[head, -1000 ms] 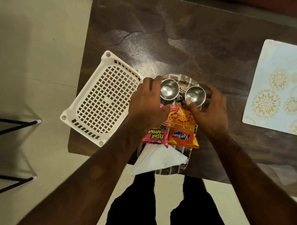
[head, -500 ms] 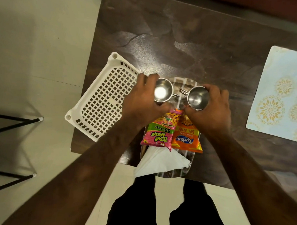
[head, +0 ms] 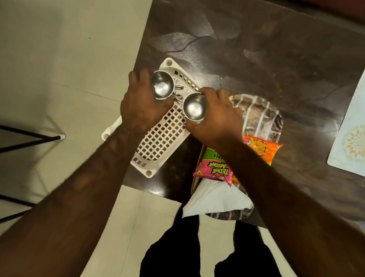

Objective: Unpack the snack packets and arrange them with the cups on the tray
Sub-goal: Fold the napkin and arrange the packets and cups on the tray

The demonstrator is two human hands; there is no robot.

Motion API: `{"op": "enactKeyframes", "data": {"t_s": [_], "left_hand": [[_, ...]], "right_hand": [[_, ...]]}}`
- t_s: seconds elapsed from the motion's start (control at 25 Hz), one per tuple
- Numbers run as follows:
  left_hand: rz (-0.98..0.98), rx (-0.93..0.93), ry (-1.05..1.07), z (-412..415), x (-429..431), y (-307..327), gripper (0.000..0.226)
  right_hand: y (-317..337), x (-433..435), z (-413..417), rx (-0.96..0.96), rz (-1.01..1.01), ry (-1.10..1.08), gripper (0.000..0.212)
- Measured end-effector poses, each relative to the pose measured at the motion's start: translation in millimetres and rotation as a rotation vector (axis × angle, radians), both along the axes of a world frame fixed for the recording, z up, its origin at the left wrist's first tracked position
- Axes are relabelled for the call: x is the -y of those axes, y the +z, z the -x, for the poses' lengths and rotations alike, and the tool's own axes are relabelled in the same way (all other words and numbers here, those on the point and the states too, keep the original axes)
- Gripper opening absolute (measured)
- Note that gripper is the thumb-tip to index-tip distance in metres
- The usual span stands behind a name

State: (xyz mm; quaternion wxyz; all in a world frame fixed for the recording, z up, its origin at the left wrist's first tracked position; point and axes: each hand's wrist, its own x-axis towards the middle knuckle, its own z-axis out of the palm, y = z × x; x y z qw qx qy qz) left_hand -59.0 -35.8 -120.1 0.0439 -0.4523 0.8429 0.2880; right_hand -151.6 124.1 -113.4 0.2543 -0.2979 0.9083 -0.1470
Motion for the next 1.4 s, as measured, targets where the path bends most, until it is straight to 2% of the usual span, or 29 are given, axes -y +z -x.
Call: {"op": "enactKeyframes", "data": {"t_s": [0.28,0.4,0.48,0.56,0.64,0.72,0.8,0.84,1.0,1.16,1.28,1.4], "left_hand": [[0.000,-0.015,-0.071,4.4,8.7,-18.9,0.076],[-0.044,-0.045,-0.108,0.7,10.5,-17.0,0.077],[-0.036,-0.066,-0.029,-4.1,5.9,-10.9,0.076],[0.073,-0.162,0.057,-14.9,-11.3,-1.7,0.055],[0.108,-0.253,0.033,-31.4,-40.2,6.4,0.025],[-0.105,-0.155,-0.063,-46.7,-76.7,9.1,0.011],[-0.365,0.041,-0.143,-54.4,-113.5,6.6,0.018],[-0.425,0.117,-0.171,-54.2,-129.3,3.7,0.025],[-0.346,0.260,-0.257,-38.9,-163.5,-2.5,0.045],[-0.261,0.233,-0.236,-20.4,-165.3,-2.9,0.059],[-0.320,0.218,-0.254,-8.9,-160.9,-4.4,0.060],[-0.372,0.168,-0.289,-1.6,-160.7,-2.8,0.039]], "right_hand": [[-21.9,12.2,2.8,-0.034,-0.026,-0.017,0.083],[-22.5,10.9,3.0,-0.011,-0.026,-0.024,0.090],[-18.7,4.4,2.8,0.019,0.005,-0.039,0.098],[-11.9,-15.5,5.6,0.020,0.048,-0.102,0.094],[-6.1,-52.9,12.9,-0.005,0.072,-0.215,0.078],[-2.6,-101.6,20.4,-0.026,0.032,-0.327,0.068],[-1.2,-144.2,23.0,-0.030,-0.052,-0.423,0.064],[-1.1,-160.0,22.3,-0.026,-0.091,-0.463,0.065],[-3.3,-185.6,13.3,0.039,-0.153,-0.519,0.070],[-4.5,-186.4,7.1,0.077,-0.231,-0.554,0.068],[-1.1,-182.4,1.9,0.154,-0.212,-0.541,0.065],[-0.4,-172.3,2.0,0.179,-0.130,-0.549,0.053]]}}
